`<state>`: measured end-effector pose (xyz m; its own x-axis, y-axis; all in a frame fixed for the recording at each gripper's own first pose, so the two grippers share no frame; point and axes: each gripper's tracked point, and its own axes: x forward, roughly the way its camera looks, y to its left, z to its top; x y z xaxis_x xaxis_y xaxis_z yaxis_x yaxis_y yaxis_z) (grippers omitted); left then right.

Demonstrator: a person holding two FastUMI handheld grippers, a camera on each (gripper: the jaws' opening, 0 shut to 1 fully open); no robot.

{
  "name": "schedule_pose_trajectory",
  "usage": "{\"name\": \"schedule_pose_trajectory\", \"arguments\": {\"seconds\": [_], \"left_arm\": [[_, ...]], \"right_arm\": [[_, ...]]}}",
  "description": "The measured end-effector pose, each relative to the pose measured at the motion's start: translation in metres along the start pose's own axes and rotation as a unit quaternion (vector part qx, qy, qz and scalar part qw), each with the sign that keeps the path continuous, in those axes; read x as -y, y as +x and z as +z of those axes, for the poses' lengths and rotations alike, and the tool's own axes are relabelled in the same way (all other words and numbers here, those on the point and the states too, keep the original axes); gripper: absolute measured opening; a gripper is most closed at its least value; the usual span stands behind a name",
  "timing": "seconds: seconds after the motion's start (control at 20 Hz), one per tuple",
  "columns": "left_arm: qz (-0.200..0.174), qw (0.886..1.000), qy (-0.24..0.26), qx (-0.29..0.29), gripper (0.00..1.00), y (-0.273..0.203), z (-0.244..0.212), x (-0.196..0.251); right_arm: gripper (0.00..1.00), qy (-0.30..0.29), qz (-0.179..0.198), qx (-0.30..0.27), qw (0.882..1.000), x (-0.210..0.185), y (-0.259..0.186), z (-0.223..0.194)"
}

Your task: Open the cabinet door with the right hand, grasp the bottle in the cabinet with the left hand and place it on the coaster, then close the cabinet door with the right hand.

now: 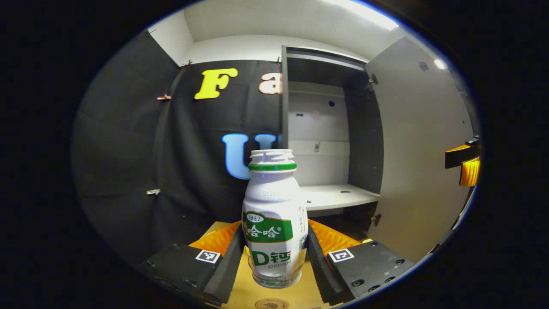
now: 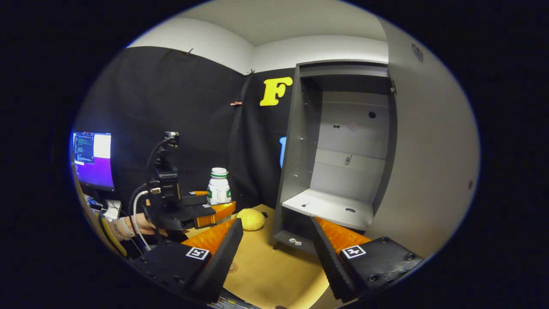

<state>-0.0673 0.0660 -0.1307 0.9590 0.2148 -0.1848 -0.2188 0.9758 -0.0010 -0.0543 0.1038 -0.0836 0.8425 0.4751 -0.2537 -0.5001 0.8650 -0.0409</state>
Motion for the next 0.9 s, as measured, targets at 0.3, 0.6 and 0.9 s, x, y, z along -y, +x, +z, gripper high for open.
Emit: {"name": "schedule_pose_trajectory", "arguments": {"seconds": [0.3,0.6,0.9], "left_arm": [[0.012,0.999,-0.044,-0.010,0.77,-0.034,-0.073,-0.014],[-0.001,1.000,-0.030,0.004,0.77,-0.011,-0.170,-0.009],[-0.025,1.000,-0.016,-0.003,0.77,0.011,-0.240,0.006]], "right_arm": [[0.98,0.005,-0.011,0.005,1.000,-0.001,0.024,-0.040],[0.98,0.049,-0.054,-0.048,0.996,0.012,0.071,-0.142],[0.98,0.063,-0.069,-0.101,0.990,0.005,0.081,-0.212]]}}
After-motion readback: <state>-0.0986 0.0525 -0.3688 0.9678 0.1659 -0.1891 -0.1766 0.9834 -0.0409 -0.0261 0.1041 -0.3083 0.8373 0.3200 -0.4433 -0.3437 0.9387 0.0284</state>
